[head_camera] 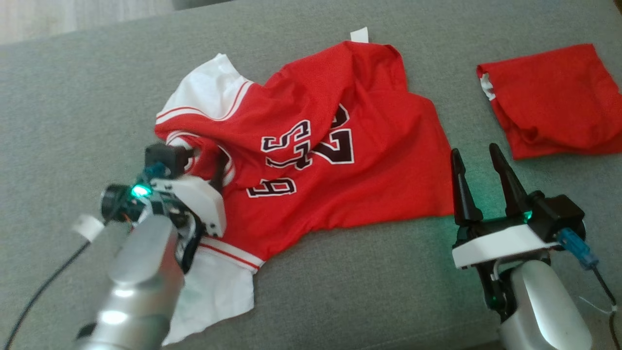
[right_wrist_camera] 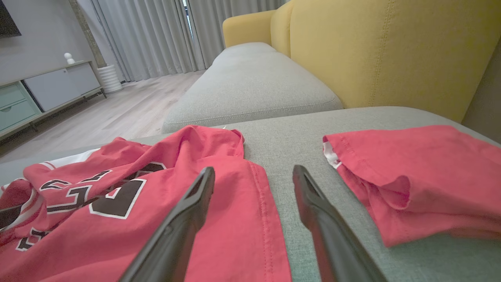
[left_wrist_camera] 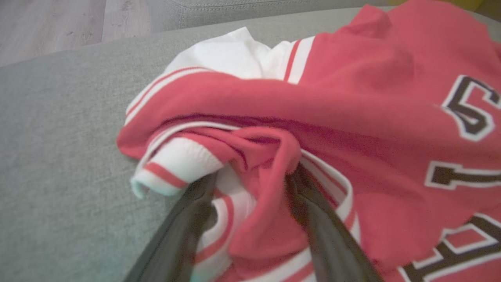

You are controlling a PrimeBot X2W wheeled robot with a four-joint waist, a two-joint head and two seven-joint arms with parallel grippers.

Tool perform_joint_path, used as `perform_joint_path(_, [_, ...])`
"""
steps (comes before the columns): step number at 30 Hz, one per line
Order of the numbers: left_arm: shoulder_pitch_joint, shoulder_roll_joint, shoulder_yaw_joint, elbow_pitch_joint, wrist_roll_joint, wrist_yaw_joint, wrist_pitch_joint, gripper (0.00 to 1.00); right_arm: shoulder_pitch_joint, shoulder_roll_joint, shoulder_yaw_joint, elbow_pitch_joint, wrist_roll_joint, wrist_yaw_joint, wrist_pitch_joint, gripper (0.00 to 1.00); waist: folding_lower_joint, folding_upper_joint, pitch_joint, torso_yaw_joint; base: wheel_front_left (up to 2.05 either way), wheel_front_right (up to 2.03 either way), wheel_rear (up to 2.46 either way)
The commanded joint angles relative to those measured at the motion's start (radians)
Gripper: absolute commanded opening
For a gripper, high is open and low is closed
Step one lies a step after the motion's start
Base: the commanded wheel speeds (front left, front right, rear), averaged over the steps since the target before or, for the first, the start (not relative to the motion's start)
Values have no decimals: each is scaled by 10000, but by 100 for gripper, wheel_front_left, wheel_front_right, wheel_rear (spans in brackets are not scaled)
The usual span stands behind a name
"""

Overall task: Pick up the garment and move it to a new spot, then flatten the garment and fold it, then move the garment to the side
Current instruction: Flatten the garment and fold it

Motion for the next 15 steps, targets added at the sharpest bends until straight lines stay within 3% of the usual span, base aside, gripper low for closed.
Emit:
perform_joint_path(1, [-509,417,157,13,97,17,128,0,-389,0,299,-344,101,-9,-110,100,-1,0,106,-103,0,0,0])
perform_joint_path(15, [-2960,1566,489,557,218,126,-1161,0,-974,1,619,-692,126,-9,-110,100,-1,0,739,-439,0,0,0])
